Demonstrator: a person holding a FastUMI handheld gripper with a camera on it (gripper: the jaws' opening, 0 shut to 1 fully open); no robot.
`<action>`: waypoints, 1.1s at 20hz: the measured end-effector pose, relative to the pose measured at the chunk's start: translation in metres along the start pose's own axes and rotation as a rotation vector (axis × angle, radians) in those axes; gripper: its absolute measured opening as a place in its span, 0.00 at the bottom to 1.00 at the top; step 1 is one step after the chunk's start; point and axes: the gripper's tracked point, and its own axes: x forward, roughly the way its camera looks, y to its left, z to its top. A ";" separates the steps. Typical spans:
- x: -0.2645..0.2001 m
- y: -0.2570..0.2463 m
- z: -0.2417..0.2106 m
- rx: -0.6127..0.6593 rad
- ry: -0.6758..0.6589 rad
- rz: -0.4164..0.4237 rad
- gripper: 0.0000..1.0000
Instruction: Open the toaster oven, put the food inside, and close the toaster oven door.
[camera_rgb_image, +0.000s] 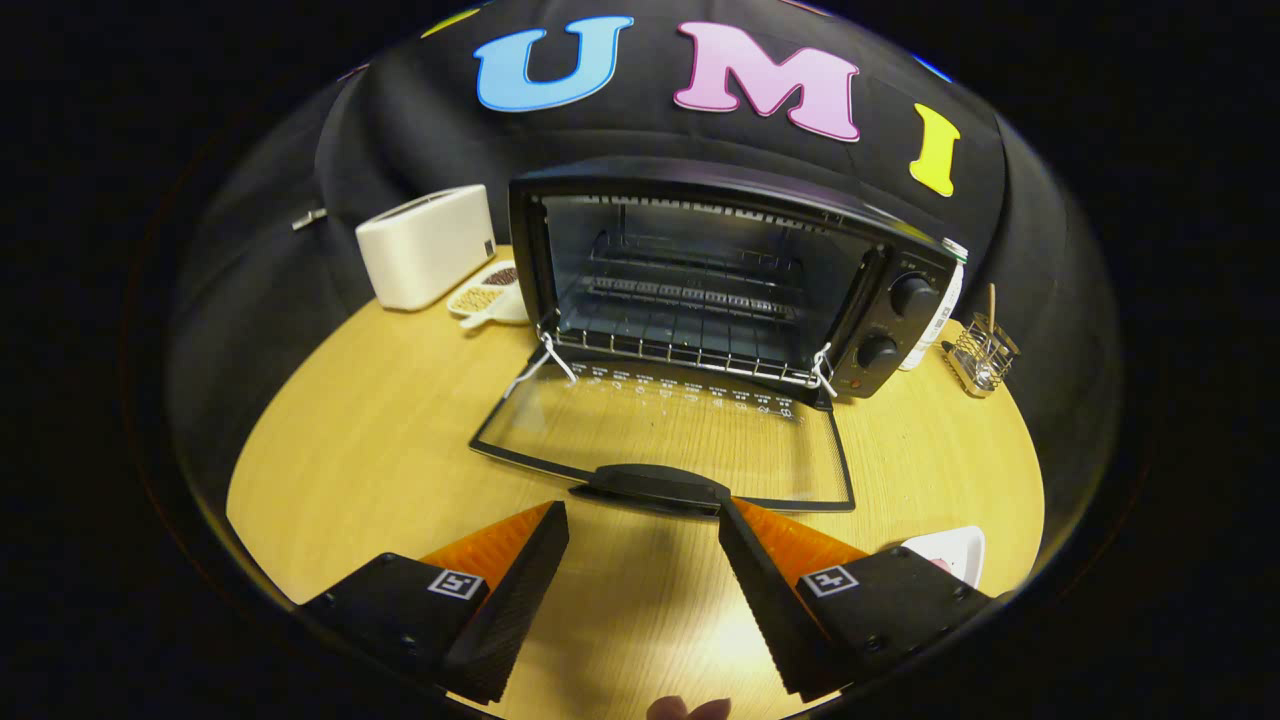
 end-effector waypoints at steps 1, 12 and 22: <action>-0.013 0.001 0.007 0.009 -0.017 0.028 0.99; -0.144 -0.133 0.062 0.112 -0.111 0.118 1.00; -0.114 -0.292 -0.056 0.304 0.372 0.039 0.99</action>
